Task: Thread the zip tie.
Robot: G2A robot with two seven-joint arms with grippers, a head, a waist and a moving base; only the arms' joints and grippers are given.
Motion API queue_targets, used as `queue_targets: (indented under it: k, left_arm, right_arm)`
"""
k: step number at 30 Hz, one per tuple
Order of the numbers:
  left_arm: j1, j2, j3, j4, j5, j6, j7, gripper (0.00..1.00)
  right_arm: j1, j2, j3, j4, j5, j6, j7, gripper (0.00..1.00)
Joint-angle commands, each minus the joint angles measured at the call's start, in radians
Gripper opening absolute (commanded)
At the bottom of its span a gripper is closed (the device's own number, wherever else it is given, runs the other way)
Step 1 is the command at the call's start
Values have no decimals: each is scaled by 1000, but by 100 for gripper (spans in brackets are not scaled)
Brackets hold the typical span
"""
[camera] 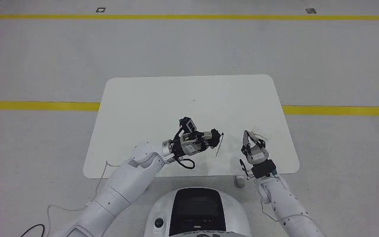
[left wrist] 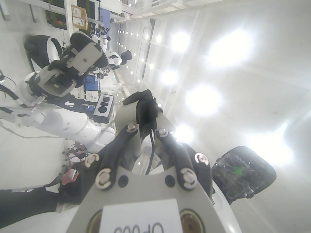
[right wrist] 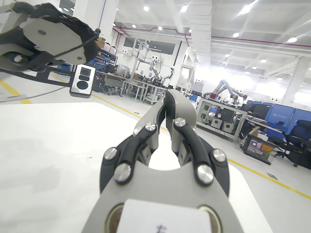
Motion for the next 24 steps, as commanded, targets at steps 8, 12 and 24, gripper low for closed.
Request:
queue_targets:
  k: [8,12,24]
  left_arm:
    - [0,0,0,0,0,0,0,0]
    - [0,0,0,0,0,0,0,0]
    - [0,0,0,0,0,0,0,0]
  right_arm:
    - [-5,6,5,-9,18,-121,6,100]
    - [-5,6,5,-9,18,-121,6,100]
    - [-32,27,-28,-76,318,-346,133,100]
